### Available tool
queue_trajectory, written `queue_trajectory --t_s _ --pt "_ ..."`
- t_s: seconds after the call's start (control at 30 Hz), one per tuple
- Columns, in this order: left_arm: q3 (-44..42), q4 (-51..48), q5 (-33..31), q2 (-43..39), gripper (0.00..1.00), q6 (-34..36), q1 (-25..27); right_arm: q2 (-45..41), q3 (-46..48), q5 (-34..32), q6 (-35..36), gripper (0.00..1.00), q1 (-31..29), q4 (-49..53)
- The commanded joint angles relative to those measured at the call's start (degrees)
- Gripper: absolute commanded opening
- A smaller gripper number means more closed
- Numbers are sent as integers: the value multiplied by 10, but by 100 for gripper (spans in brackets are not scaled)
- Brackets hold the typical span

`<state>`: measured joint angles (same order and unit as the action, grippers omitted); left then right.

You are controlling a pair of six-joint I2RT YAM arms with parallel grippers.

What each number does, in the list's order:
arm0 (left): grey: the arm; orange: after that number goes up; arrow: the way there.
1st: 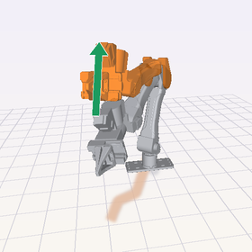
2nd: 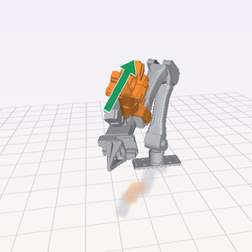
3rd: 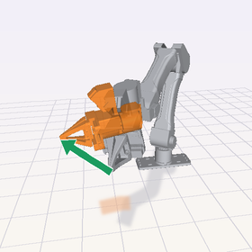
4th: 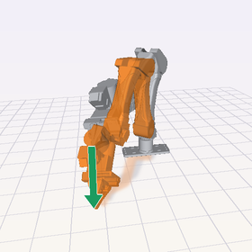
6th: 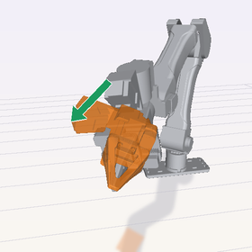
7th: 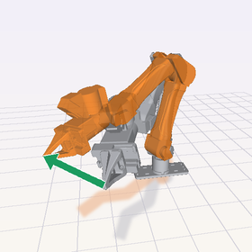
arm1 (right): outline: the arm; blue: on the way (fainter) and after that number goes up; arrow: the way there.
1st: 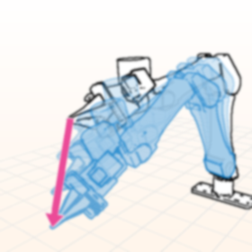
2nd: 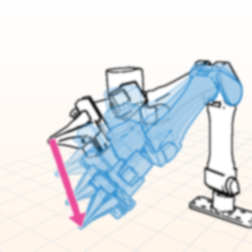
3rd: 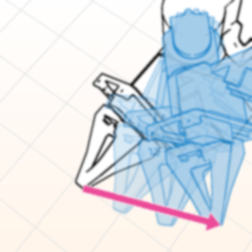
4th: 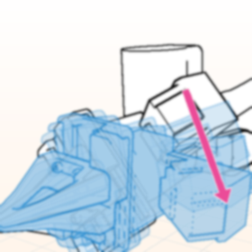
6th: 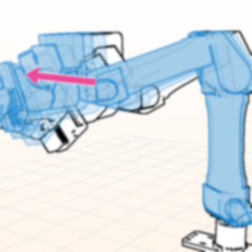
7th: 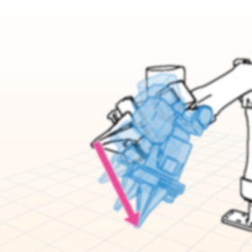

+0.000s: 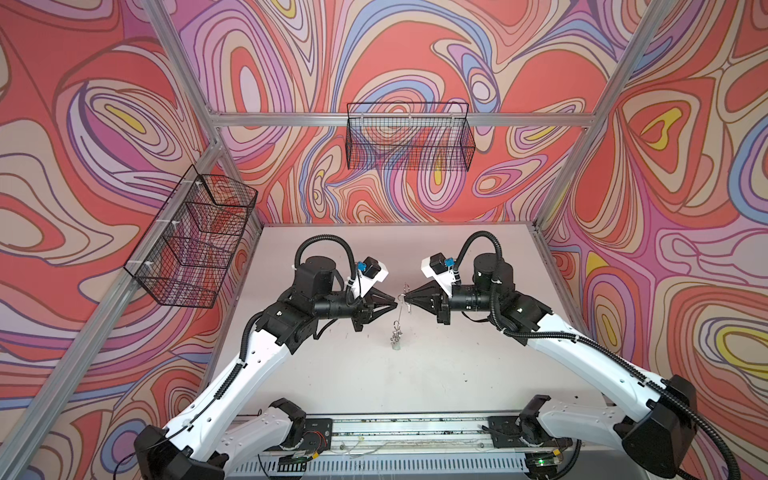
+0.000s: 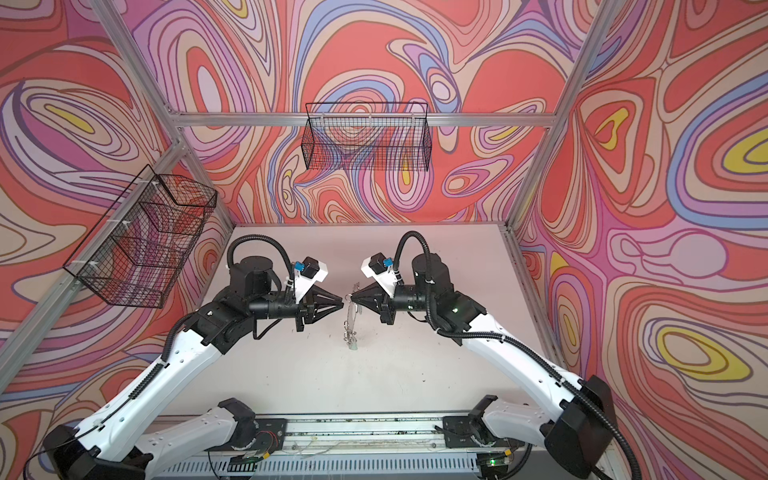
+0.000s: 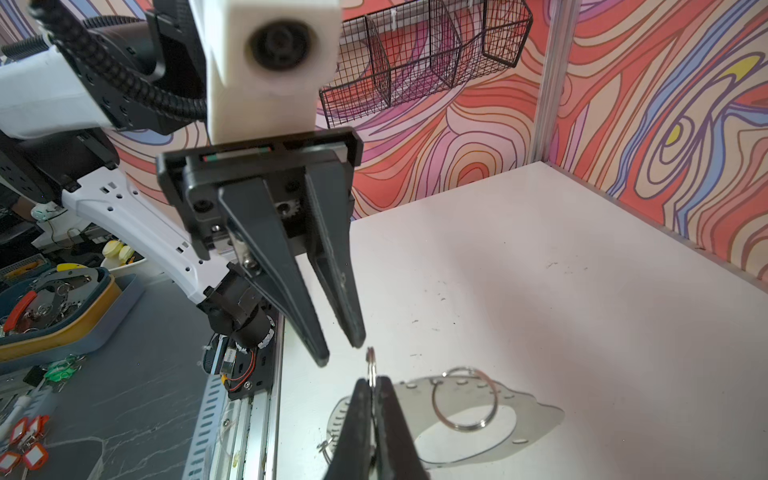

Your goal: Put the keys on the keyring

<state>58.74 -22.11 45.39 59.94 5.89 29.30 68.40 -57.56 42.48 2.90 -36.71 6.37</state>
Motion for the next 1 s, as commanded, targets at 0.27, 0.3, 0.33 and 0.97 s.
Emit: queue_trajectory --t_s 0.27,0.3,0.33,0.97 --pt "2 -2 6 0 19 23 0 13 -19 21 31 0 -12 12" --pt "3 -1 8 1 19 24 1 13 -19 23 30 0 -13 11" --pt "3 -1 8 2 19 22 1 13 -19 25 28 0 -14 8" --pt "5 -8 52 16 0 35 1 23 -27 28 22 0 -33 -9"
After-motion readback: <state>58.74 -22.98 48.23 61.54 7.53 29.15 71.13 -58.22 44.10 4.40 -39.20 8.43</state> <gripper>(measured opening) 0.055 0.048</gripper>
